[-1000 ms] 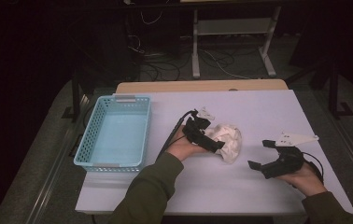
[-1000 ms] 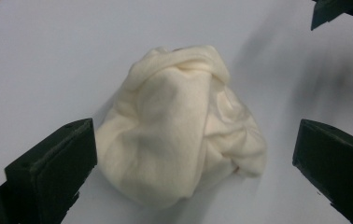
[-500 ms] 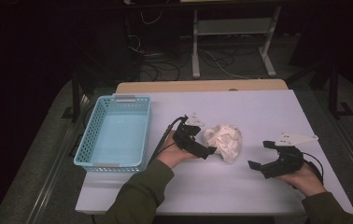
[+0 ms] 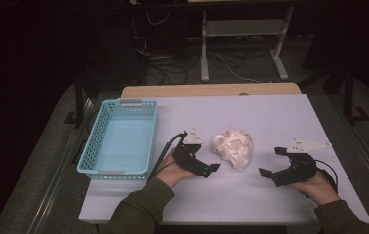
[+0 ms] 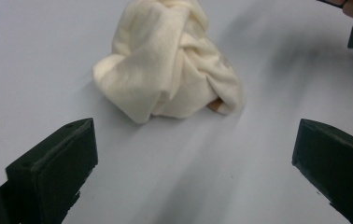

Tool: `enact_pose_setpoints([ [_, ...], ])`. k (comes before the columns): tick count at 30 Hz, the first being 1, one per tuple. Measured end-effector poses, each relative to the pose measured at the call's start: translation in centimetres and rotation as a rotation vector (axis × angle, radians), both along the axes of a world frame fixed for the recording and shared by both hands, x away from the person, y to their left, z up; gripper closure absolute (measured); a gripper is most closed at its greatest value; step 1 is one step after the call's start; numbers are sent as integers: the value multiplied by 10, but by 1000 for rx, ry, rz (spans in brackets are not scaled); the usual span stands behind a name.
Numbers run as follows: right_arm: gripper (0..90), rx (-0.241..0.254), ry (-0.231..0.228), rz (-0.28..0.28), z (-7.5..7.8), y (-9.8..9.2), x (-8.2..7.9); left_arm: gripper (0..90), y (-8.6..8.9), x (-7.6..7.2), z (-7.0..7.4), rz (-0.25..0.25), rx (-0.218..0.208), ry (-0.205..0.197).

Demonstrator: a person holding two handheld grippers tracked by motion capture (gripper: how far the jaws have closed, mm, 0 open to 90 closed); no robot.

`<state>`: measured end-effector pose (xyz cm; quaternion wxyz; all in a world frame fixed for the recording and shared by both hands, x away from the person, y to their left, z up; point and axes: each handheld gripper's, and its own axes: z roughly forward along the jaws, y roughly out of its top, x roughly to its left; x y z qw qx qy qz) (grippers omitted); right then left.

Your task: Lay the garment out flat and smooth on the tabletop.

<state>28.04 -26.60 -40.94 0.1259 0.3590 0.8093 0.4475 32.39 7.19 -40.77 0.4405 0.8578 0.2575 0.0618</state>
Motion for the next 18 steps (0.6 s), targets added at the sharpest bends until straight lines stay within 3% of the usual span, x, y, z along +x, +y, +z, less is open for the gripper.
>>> enact_pose_setpoints([
  [11, 0, -27, 11, 5, -3, 2, 0, 0, 26, -21, -5, 34, -39, 3],
  [18, 0, -37, 11, -9, -3, 3, -3, 0, 34, -30, -9, 55, -40, 14],
])
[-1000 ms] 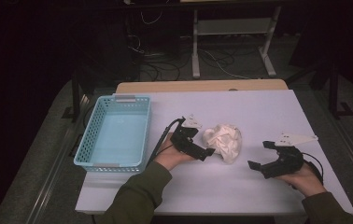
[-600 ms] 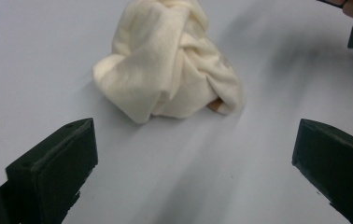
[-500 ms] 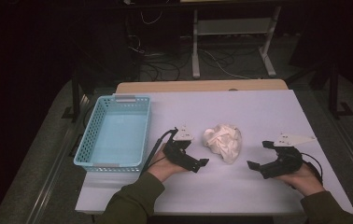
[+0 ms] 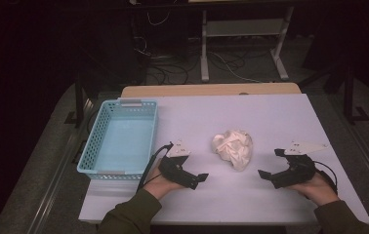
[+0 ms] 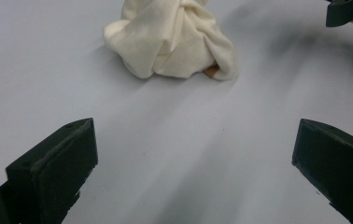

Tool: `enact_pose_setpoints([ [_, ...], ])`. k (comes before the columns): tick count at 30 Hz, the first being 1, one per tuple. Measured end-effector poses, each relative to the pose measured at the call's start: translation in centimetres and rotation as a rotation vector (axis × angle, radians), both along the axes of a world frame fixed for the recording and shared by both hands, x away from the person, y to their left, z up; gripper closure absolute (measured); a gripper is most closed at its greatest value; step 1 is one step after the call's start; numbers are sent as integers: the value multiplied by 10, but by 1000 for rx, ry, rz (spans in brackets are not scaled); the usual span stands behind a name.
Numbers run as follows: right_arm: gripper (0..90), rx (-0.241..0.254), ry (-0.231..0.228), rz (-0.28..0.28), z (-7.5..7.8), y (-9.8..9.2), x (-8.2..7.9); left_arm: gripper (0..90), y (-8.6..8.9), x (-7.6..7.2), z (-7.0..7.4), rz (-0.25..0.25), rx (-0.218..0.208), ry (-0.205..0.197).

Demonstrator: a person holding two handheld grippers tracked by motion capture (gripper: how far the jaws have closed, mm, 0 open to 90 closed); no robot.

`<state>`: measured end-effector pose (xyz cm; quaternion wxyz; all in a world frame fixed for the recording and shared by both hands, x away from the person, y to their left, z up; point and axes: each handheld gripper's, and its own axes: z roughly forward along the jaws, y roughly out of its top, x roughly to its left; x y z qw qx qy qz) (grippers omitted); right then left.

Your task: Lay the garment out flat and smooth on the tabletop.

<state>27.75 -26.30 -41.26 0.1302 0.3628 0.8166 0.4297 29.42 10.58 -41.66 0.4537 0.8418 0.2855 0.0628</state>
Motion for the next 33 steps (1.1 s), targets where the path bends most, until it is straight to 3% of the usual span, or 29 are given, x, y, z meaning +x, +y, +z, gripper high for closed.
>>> enact_pose_setpoints([
  [11, 0, 8, 40, -3, -4, 0, -1, 0, 16, -16, -5, 8, -7, -2],
  [18, 0, 4, 76, -1, -8, 6, 0, 0, 23, -20, -12, 18, 4, 17],
  [20, 4, 5, 78, 2, -10, 9, 0, 0, 22, -19, -14, 18, -2, 34],
  [24, 31, 10, 87, 8, -10, 14, 0, 0, 19, -20, -14, 4, 13, 16],
  [33, 128, 24, 62, -7, -5, 17, 0, 0, 18, -19, -14, 1, 18, 18],
])
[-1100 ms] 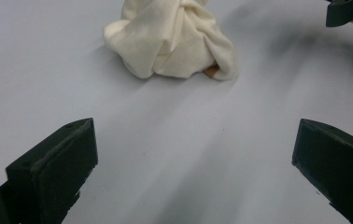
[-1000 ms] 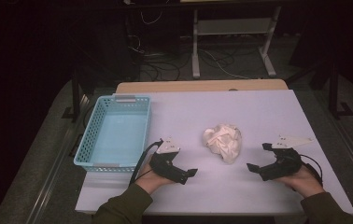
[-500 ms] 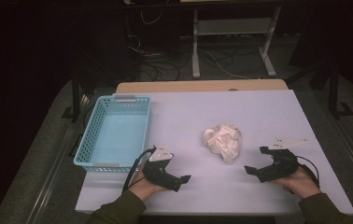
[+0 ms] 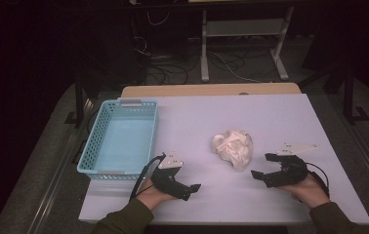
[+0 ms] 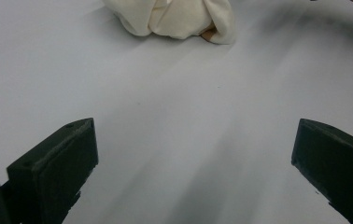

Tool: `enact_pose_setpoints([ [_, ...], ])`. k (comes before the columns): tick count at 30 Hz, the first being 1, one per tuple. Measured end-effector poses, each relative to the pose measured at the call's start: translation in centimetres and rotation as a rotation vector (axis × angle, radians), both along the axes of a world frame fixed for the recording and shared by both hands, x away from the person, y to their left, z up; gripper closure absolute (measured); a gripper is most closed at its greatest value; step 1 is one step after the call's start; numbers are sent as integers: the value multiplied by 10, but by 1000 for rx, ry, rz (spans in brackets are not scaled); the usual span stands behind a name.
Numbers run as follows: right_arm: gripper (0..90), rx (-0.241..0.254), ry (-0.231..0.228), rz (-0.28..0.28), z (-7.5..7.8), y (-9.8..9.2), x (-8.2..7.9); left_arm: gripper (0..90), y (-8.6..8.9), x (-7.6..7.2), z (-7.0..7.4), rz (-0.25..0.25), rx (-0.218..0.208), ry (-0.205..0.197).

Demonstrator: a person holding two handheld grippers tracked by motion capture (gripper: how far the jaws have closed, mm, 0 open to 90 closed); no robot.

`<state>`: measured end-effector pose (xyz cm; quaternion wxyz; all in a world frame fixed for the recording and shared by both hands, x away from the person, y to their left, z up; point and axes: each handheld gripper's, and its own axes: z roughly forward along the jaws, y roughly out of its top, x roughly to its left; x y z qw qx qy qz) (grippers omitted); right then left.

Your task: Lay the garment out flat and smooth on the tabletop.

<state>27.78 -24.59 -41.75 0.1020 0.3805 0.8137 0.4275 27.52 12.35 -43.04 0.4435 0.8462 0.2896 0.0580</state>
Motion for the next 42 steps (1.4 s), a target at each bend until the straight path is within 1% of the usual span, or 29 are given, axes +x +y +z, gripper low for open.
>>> enact_pose_setpoints([
  [1, 132, 0, 6, -4, 1, 1, 0, 0, 0, 0, 0, 0, -3, 1],
  [6, 144, -4, 5, -8, 2, 4, 2, 0, 0, 2, -2, 0, -10, 16],
  [8, 146, -6, 2, 1, 3, 6, 3, 0, 0, 2, -2, -1, -12, 18],
  [15, 145, -23, -6, 20, 4, 16, 11, 0, 0, 4, -1, 7, -13, 16],
  [20, 146, -33, -18, 34, 6, 23, 18, 0, 0, 4, -2, 4, -17, 23],
  [25, 152, -30, -15, 35, 6, 29, 23, 0, -1, 4, -2, 2, -19, 20],
  [27, 166, -37, -23, 34, 6, 31, 25, 0, -2, 4, -2, -1, -19, 22],
  [34, 218, -27, -31, 37, 9, 37, 28, 0, -3, 4, -2, -7, -19, 22],
  [35, 254, -28, -36, 43, 9, 40, 31, 0, -3, 4, -1, -6, -24, 20],
  [37, 265, -26, -31, 42, 9, 41, 32, 0, -3, 4, -1, -5, -27, 18],
  [41, 320, -32, -37, 45, 8, 46, 36, 0, -3, 4, -1, -6, -27, 16],
  [42, 320, -32, -37, 45, 8, 46, 36, 0, -3, 4, -1, -6, -27, 16],
])
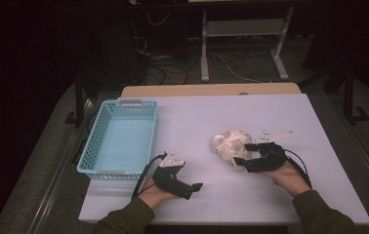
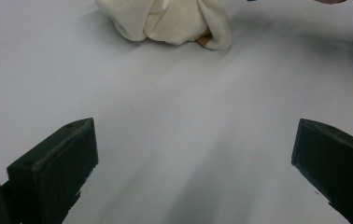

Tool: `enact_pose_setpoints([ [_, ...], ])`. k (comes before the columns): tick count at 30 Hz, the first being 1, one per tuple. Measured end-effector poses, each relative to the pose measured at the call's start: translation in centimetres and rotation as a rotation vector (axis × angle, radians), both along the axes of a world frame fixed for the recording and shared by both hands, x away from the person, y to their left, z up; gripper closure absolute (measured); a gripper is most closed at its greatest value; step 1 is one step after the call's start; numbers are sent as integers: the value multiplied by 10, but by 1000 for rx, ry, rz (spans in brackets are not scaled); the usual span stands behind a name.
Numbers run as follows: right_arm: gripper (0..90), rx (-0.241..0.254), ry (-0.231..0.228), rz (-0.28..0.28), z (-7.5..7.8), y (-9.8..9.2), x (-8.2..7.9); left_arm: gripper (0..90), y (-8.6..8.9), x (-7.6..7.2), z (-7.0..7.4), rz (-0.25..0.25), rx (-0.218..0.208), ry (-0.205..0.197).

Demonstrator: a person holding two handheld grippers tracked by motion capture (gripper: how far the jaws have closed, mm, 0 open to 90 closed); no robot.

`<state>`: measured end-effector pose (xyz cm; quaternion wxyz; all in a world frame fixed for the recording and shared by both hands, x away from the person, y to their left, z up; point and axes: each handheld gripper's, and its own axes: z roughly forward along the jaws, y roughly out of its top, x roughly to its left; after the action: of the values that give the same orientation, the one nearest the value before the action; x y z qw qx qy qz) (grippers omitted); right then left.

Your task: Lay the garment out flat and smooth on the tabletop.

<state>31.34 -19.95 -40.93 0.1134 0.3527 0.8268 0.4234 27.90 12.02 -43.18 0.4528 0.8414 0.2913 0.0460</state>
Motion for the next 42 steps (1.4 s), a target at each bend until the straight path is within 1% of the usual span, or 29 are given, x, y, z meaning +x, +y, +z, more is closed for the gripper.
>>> enact_pose_setpoints([
  [4, 387, -11, -5, 9, -1, 5, 0, 0, 1, 0, 1, -1, 4, -1],
  [5, 387, -11, -5, 9, -1, 5, 0, 0, 1, 0, 1, 0, 4, -1],
  [6, 418, -13, -5, 10, -2, 8, 1, 0, 0, 0, 1, 5, 0, -1],
  [10, 473, -22, -4, 14, -4, 11, 5, 0, 0, 0, 0, -1, 5, -6],
  [12, 473, -24, -5, 14, -5, 11, 5, 0, 0, 0, 0, -1, 5, -6],
  [13, 498, -41, -11, 17, -6, 12, 5, 0, 0, 1, 0, 4, 7, -2],
  [16, 516, -50, -10, 15, -8, 13, 5, 0, 1, 1, 0, 6, 6, -3],
  [17, 521, -51, -13, 22, -8, 13, 6, 0, 1, 1, 0, 5, 7, -5],
  [19, 527, -73, -19, 17, -9, 15, 5, 0, 0, 0, 0, 6, 8, -6],
  [24, 563, -88, -9, 20, -12, 17, 6, 0, 0, 1, 0, 6, 7, -5],
  [26, 571, -97, -15, 18, -12, 17, 7, 0, 0, 0, 1, 6, 7, -6],
  [29, 635, -104, -11, 16, -15, 19, 9, 0, 1, 0, 1, 4, 8, -7],
  [33, 719, -96, 1, 15, -15, 17, 10, 0, 2, 1, 1, 7, 9, -6],
  [34, 719, -96, 1, 15, -15, 17, 10, 0, 2, 1, 1, 7, 9, -6],
  [35, 740, -94, 3, 14, -15, 17, 10, 0, 2, 1, 1, 9, 10, -6],
  [36, 798, -92, 7, 16, -16, 16, 11, 0, 2, 1, 1, 8, 11, -6],
  [39, 839, -86, 16, 22, -15, 15, 12, 0, 2, 1, 1, 8, 11, -6],
  [42, 854, -85, 17, 25, -15, 13, 12, 0, 2, 1, 1, 6, 12, -6],
])
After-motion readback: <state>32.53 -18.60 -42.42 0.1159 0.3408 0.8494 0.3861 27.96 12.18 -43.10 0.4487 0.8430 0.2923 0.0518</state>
